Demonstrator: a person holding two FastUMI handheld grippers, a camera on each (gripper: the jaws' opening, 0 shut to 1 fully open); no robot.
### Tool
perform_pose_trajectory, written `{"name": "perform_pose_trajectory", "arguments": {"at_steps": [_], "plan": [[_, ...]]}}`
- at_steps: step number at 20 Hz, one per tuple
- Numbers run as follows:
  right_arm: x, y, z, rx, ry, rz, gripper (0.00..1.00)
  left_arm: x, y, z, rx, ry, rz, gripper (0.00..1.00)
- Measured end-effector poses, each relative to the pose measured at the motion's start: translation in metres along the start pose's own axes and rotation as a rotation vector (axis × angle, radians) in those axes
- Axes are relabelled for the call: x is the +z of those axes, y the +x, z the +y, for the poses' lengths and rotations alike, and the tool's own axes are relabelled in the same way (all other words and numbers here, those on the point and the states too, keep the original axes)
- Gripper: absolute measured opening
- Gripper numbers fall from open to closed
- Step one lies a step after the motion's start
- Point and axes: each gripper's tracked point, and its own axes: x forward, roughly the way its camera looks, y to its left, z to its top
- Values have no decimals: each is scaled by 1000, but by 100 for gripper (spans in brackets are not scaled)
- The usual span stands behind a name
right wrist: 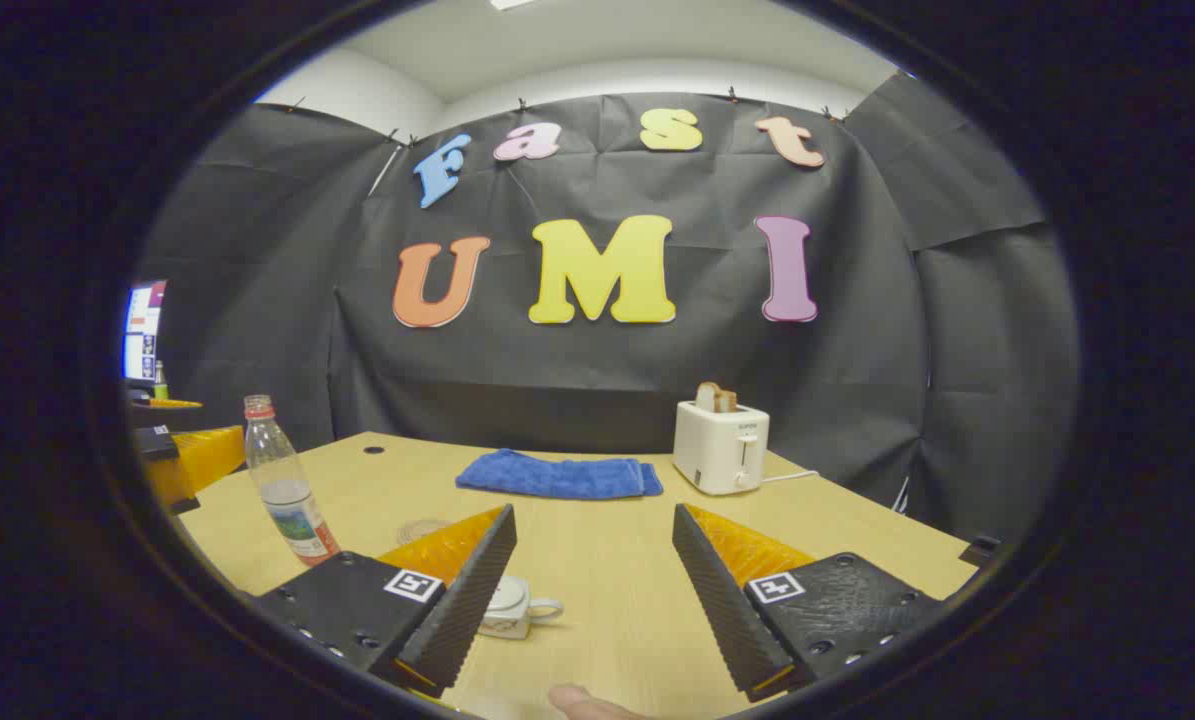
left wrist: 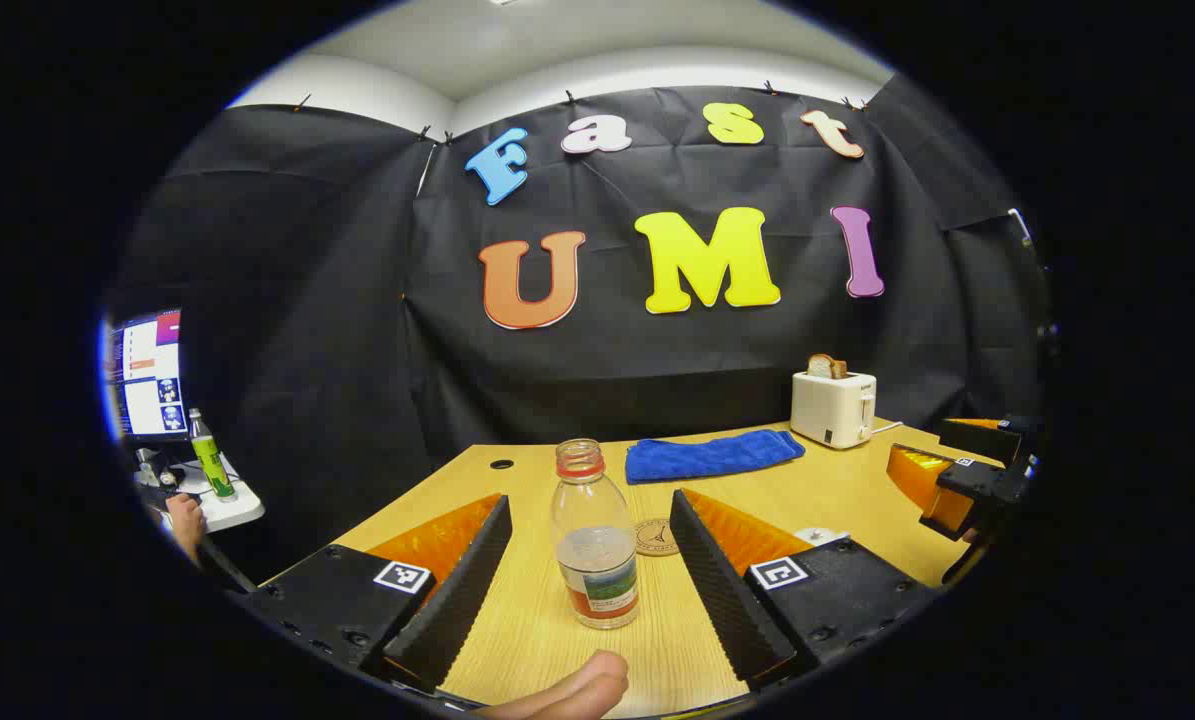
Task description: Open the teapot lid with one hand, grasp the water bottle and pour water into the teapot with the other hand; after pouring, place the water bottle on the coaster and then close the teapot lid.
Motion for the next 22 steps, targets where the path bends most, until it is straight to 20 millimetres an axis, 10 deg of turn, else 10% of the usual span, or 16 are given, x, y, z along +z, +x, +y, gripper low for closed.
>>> {"name": "perform_pose_trajectory", "arguments": {"at_steps": [22], "plan": [[-48, 14, 11, 70, 2, 85, 95, -8, 2, -9, -26, -39, 30, 99]]}}
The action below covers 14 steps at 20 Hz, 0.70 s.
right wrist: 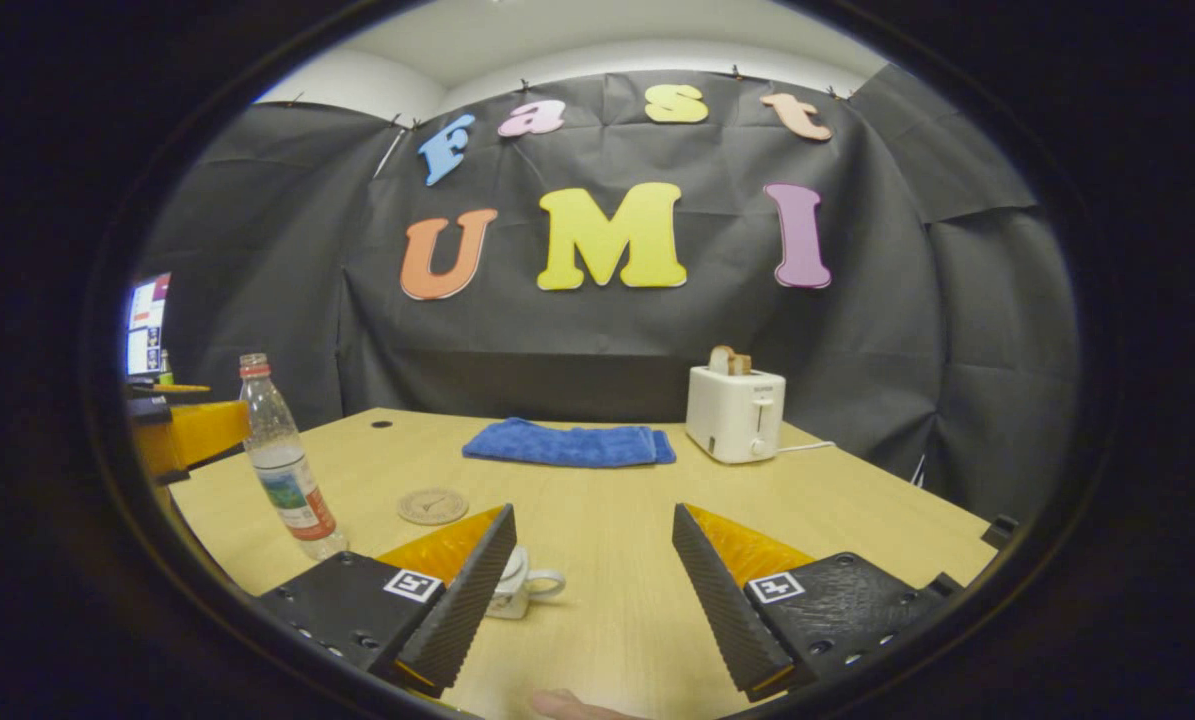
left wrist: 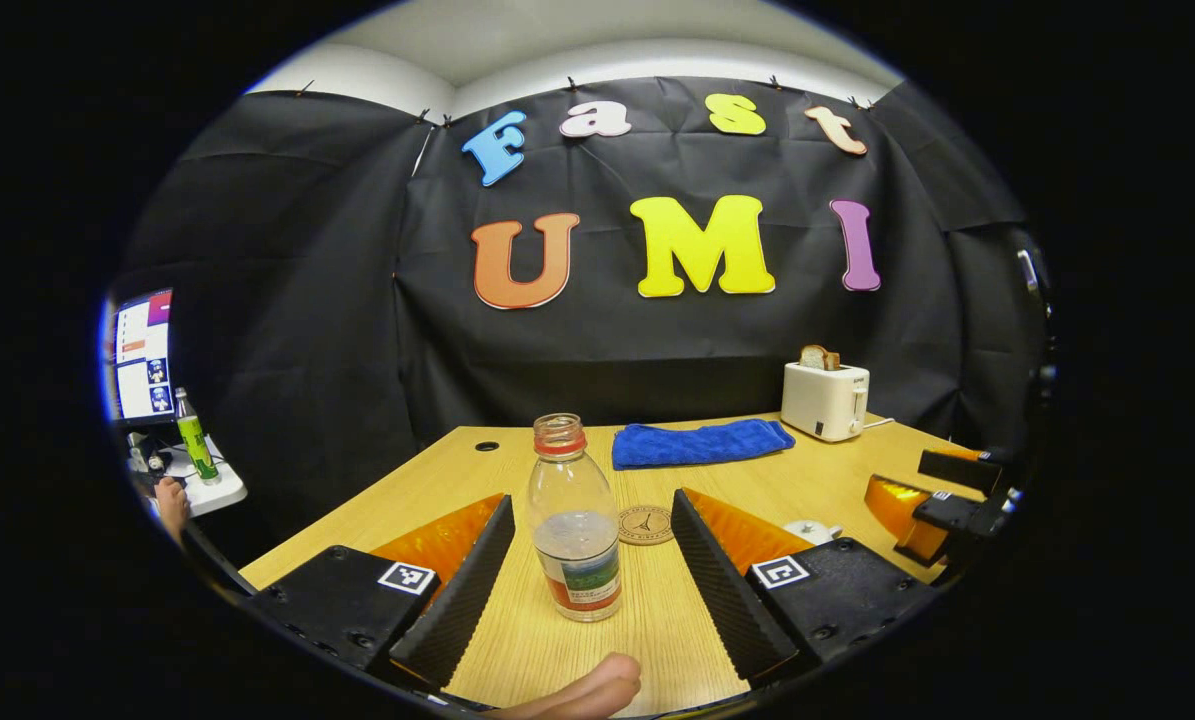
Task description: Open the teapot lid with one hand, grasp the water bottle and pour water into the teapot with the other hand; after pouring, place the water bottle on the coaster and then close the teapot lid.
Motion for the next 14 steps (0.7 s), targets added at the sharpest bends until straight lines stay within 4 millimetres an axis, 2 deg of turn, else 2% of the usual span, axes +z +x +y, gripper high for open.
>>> {"name": "perform_pose_trajectory", "arguments": {"at_steps": [4, 5, 6, 9, 14], "plan": [[-14, 9, 16, 53, 20, 27, 95, 1, -2, 5, 13, 6, 0, 99], [-17, 14, 25, 65, 19, 33, 98, 1, -2, 6, 14, 6, 2, 99], [-19, 18, 30, 71, 18, 40, 95, 0, -3, 7, 16, 7, 12, 99], [-29, 29, 46, 94, 18, 65, 95, 6, -7, 9, 21, 14, 2, 99], [-28, 47, 67, 117, -27, 70, 93, 8, -9, 24, 34, 52, -8, 99]]}}
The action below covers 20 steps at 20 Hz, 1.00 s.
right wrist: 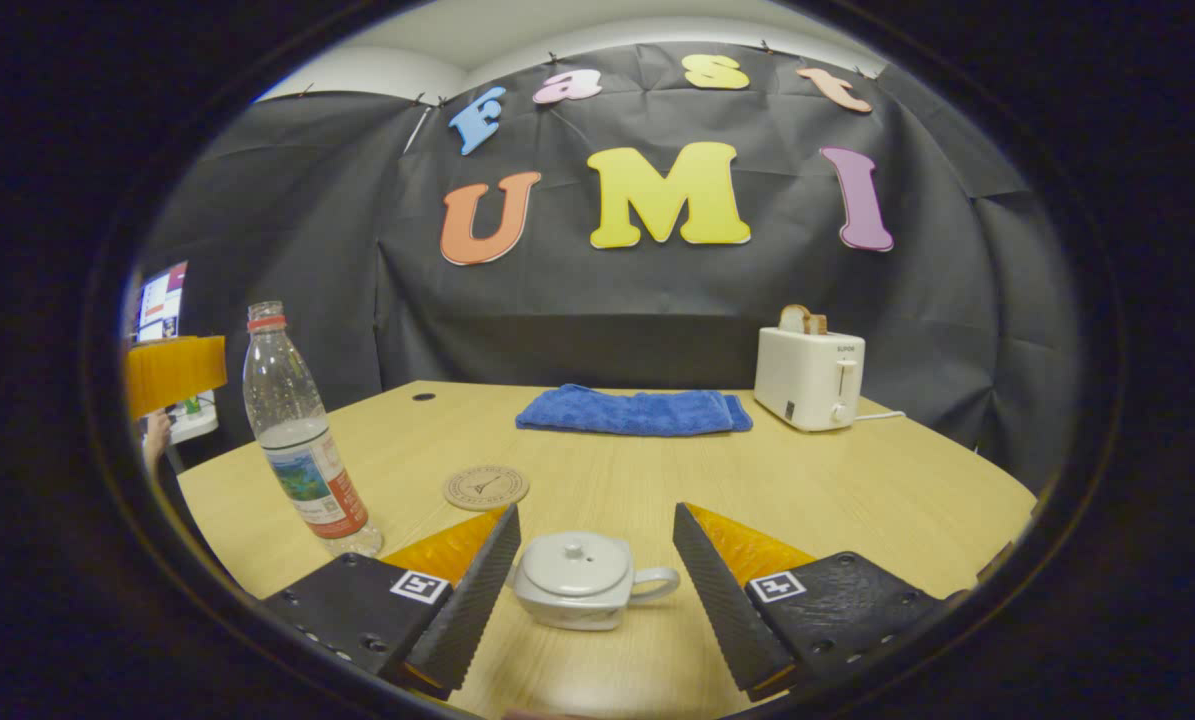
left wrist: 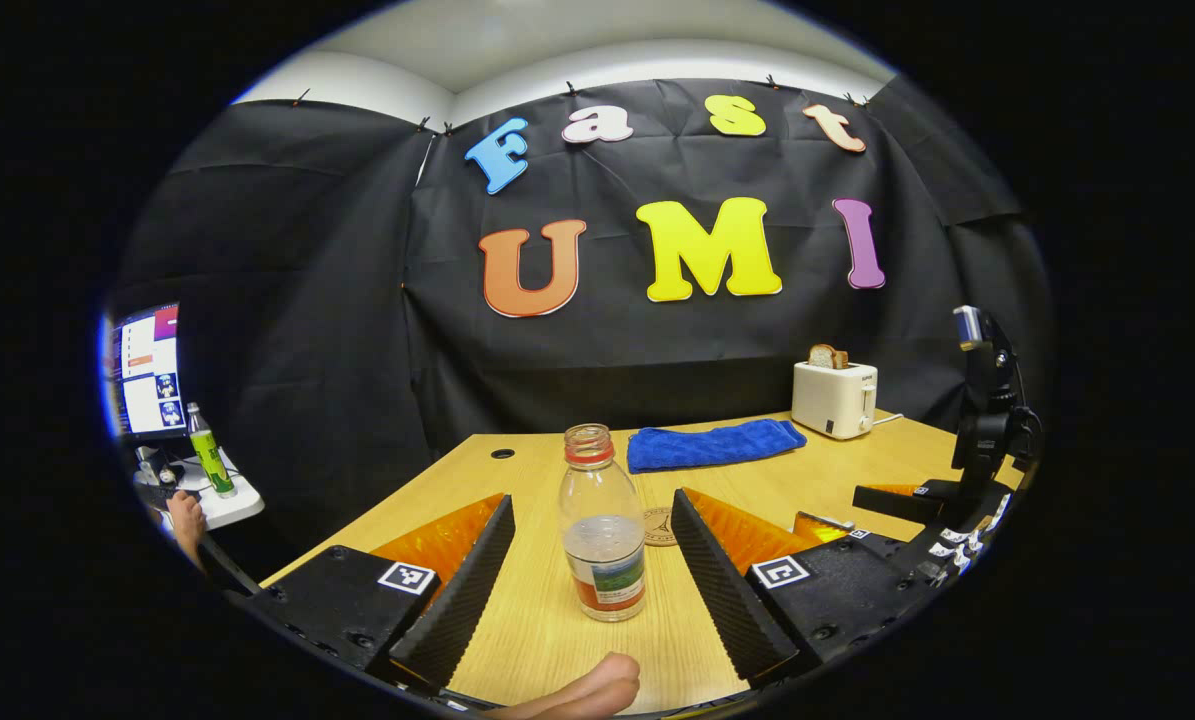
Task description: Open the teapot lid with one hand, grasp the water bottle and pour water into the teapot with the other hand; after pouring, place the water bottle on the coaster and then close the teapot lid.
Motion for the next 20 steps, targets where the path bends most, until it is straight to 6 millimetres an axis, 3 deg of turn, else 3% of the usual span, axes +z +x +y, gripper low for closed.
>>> {"name": "perform_pose_trajectory", "arguments": {"at_steps": [6, 9, 12, 15, 20], "plan": [[-10, 17, 12, 11, -19, -4, 56, -2, 0, 11, -31, -5, 0, 99], [-10, 19, 6, 4, 15, -9, 29, -5, 1, 10, -62, -8, -4, 99], [-8, 20, 3, 24, 27, -21, 8, -13, 5, 11, -59, -16, 15, 99], [-5, 21, 3, 24, -4, -51, 0, -23, 14, -3, -94, 2, 32, 99], [-1, 17, 3, 26, -7, -70, 0, -34, 19, -15, -152, -2, 41, 99]]}}
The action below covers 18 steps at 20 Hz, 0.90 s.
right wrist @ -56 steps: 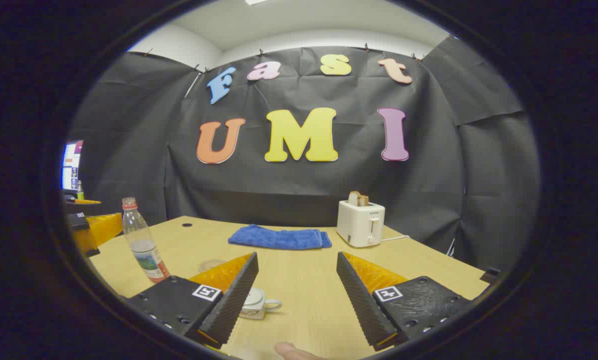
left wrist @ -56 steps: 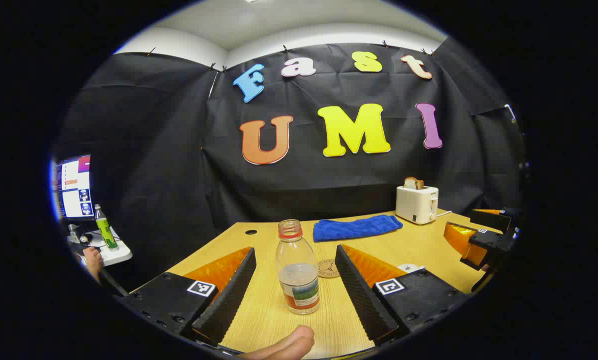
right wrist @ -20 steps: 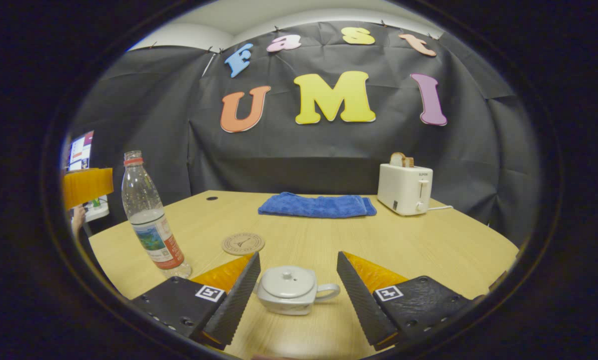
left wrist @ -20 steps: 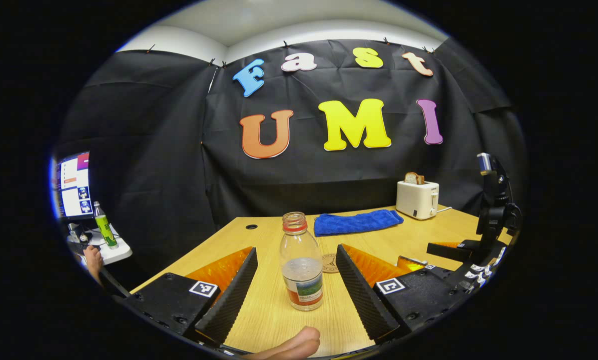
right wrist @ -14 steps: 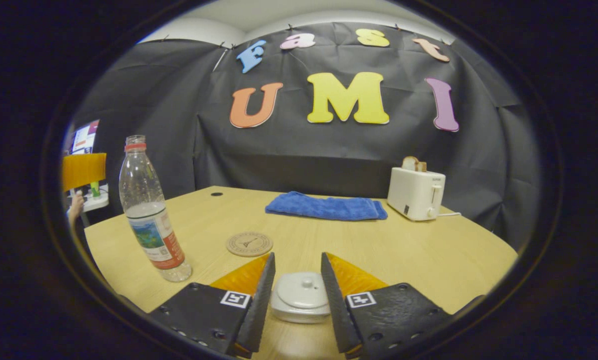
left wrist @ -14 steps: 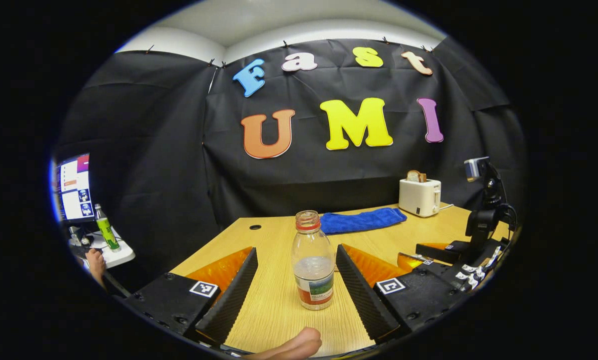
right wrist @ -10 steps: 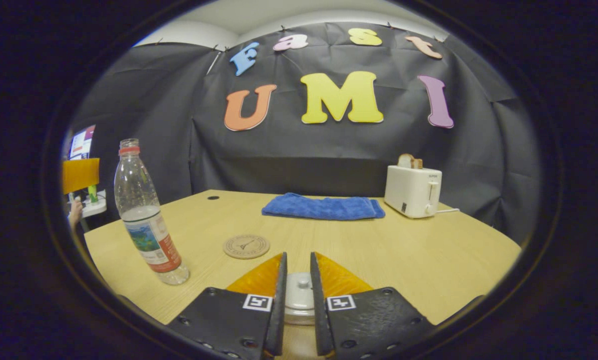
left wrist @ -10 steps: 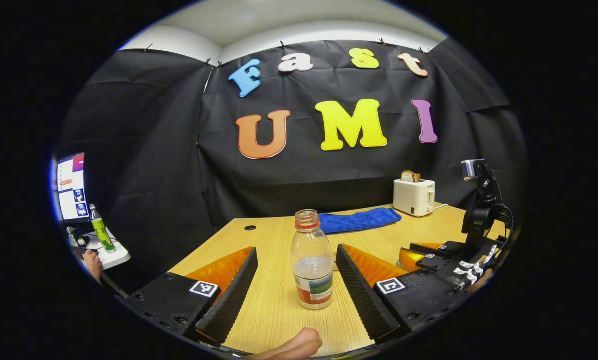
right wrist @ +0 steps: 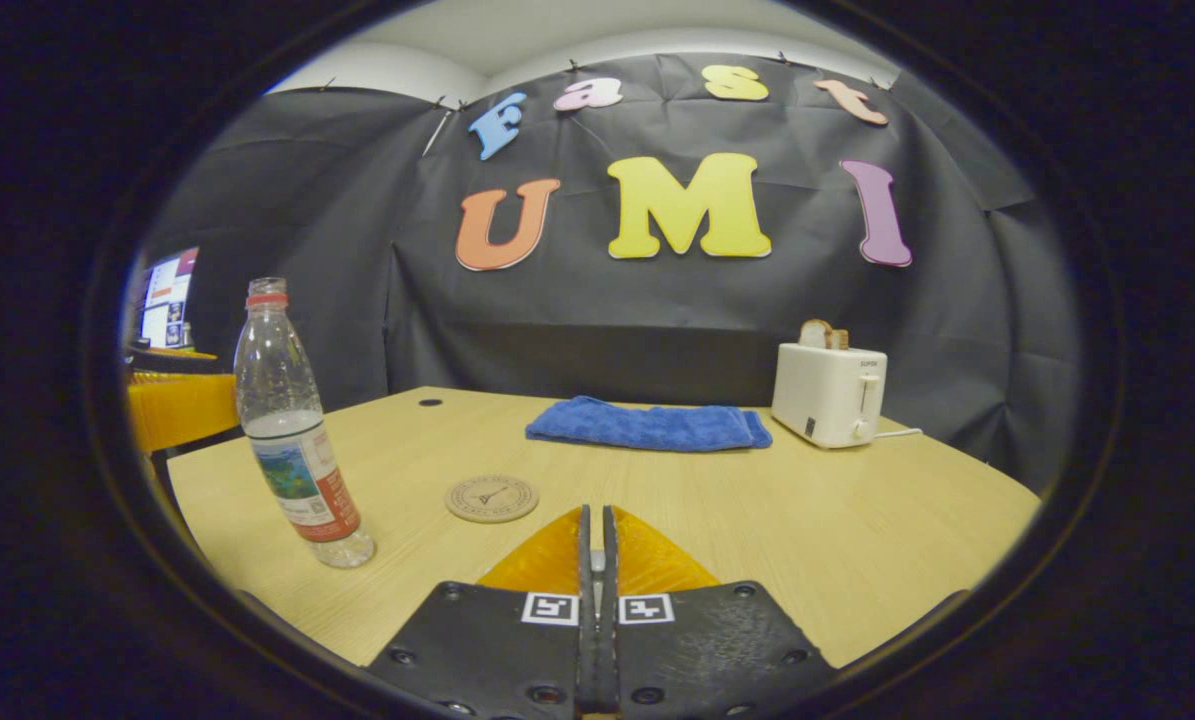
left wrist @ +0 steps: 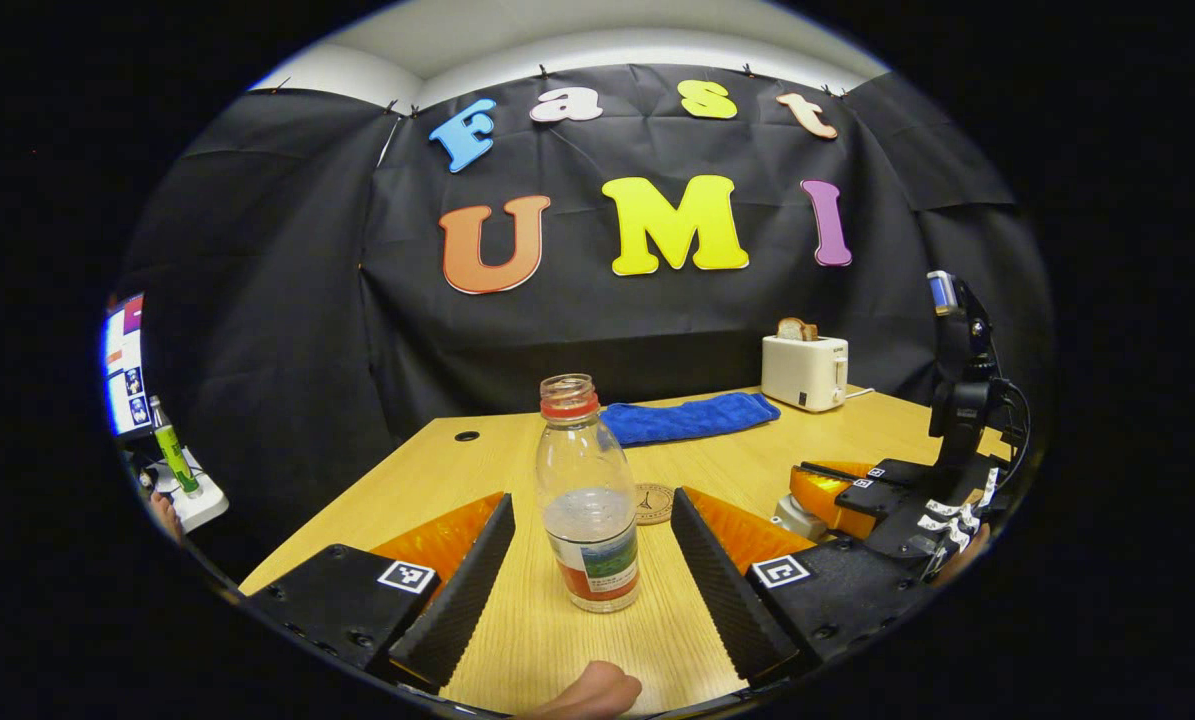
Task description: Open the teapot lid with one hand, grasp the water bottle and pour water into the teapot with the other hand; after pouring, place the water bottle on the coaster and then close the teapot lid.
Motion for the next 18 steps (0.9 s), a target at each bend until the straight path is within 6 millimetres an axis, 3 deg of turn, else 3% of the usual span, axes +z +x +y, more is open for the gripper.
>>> {"name": "perform_pose_trajectory", "arguments": {"at_steps": [3, 8, 12, 18], "plan": [[5, -5, -1, 11, -5, -10, 0, -5, 8, 2, -3, -10, -12, 99], [19, -25, -18, -20, -29, -65, 0, -38, 32, 4, 6, -32, 26, 99], [20, -42, -29, -21, -29, -86, 0, -41, 46, 2, -7, -43, -48, 99], [11, -49, -46, -27, -9, -67, 0, -47, 58, 4, 3, -91, -62, 98]]}}
